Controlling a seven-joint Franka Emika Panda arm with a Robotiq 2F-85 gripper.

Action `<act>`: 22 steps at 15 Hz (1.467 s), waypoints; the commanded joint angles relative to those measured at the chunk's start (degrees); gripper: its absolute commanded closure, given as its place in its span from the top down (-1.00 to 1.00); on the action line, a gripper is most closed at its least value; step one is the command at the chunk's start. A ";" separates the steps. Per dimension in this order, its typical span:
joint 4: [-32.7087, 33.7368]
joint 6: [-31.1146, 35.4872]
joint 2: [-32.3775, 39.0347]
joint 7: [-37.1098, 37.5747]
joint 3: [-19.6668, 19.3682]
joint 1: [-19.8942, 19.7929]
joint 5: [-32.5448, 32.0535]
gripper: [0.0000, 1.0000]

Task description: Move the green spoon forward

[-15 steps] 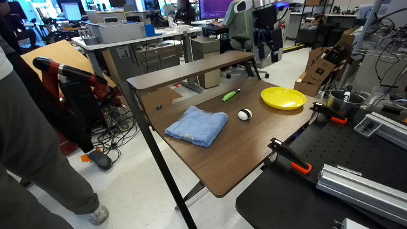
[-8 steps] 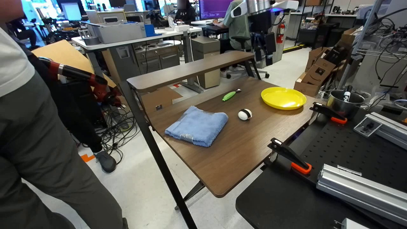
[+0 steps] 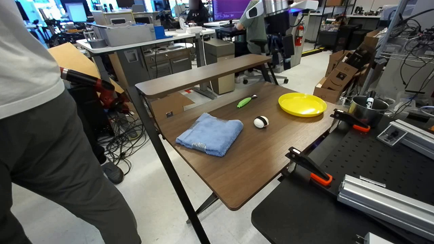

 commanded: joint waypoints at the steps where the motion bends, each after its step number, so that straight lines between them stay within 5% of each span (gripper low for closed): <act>1: 0.10 -0.18 -0.02 0.51 1.54 -1.42 -0.76 1.00; 15: -2.59 26.57 7.97 -4.11 3.48 -2.30 -6.51 1.00; 22: 3.24 27.25 15.15 -7.71 4.95 -2.87 -6.91 1.00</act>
